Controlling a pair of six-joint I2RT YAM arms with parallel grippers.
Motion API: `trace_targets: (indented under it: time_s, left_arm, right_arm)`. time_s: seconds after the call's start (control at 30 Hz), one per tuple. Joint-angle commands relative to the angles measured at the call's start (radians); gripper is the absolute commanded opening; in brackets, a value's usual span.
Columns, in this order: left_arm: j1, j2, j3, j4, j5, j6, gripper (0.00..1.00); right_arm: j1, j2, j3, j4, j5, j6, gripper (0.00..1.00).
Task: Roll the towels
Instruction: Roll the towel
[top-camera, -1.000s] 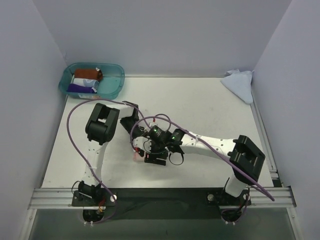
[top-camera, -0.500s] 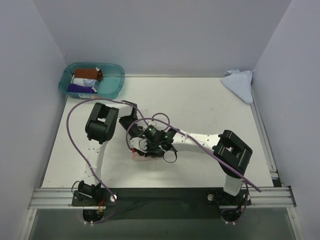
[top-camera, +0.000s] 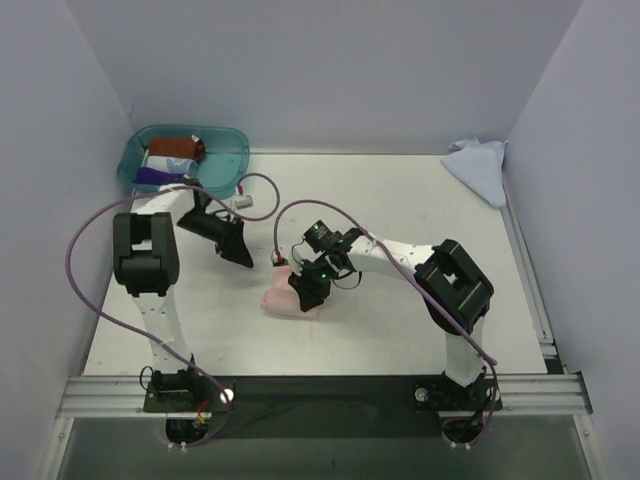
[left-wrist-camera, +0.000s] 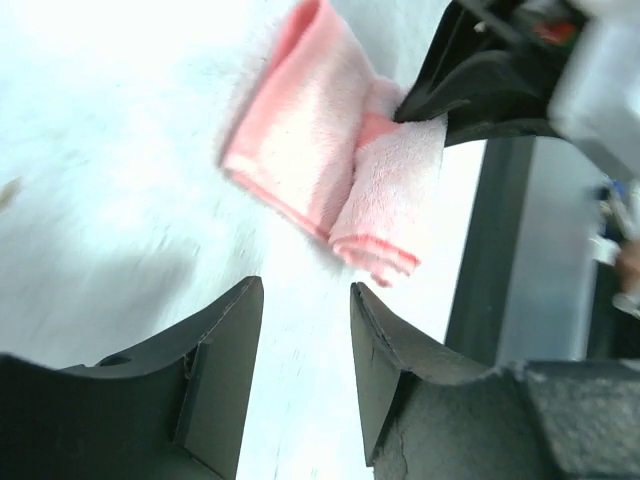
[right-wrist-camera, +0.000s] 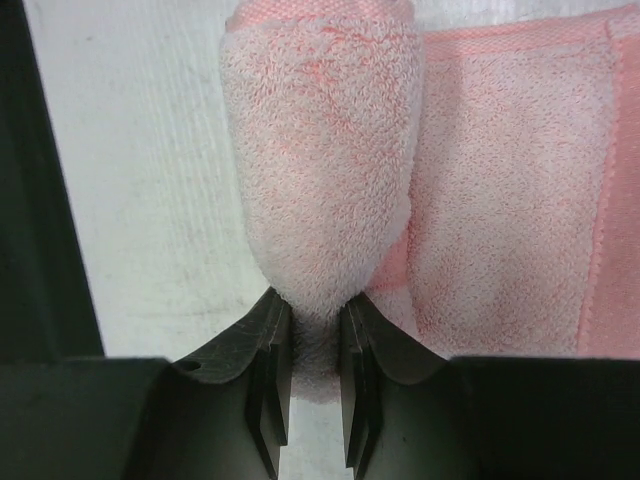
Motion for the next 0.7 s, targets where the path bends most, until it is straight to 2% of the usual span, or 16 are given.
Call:
trace_targets:
  time_s: [0.0,0.1,0.17,0.2,0.23,0.3,0.4,0.43,0.5,0.53,0.57,0.63,0.67]
  left_arm:
    - [0.081,-0.162,-0.059,0.027,0.033,0.053,0.51]
    - [0.118,-0.293,-0.154,0.071,0.001,0.093,0.53]
    - [0.110,-0.436,-0.311,0.155,-0.060,0.078,0.54]
    - [0.094,-0.547,-0.378,0.253,-0.082,0.058,0.56]
    - [0.083,-0.600,-0.474,0.301,-0.104,0.046,0.57]
    - [0.046,-0.701,-0.562,0.403,-0.160,0.052,0.60]
    - [-0.081,-0.937,-0.702,0.552,-0.240,0.055,0.65]
    - [-0.177,-0.982,-0.742,0.597,-0.269,0.055,0.67]
    - [-0.297,-1.114,-0.861,0.752,-0.387,0.044,0.68]
    - [-0.352,-1.151,-0.898,0.799,-0.430,0.044,0.69]
    - [-0.459,-1.182,-0.962,0.868,-0.494,0.061,0.71]
    - [-0.546,-1.231,-1.003,0.922,-0.558,0.070,0.71]
    - [-0.627,-1.234,-1.018,0.951,-0.606,0.078,0.71]
  right_arm:
    - [-0.019,0.095,0.020,-0.205,-0.153,0.078,0.00]
    - [-0.039,0.170,0.073,-0.275,-0.219,0.083,0.00]
    - [-0.052,0.220,0.110,-0.311,-0.281,0.104,0.00]
    - [-0.066,0.234,0.116,-0.315,-0.306,0.115,0.00]
    - [-0.072,0.260,0.129,-0.324,-0.328,0.127,0.00]
    - [-0.082,0.280,0.135,-0.332,-0.360,0.135,0.00]
    - [-0.092,0.319,0.156,-0.354,-0.403,0.130,0.00]
    - [-0.097,0.344,0.165,-0.379,-0.414,0.127,0.00]
    - [-0.097,0.371,0.199,-0.407,-0.435,0.106,0.00]
    - [-0.099,0.394,0.210,-0.435,-0.440,0.098,0.00]
    - [-0.106,0.401,0.221,-0.443,-0.444,0.090,0.00]
    - [-0.117,0.423,0.235,-0.458,-0.467,0.080,0.00]
    - [-0.126,0.428,0.238,-0.462,-0.476,0.075,0.00]
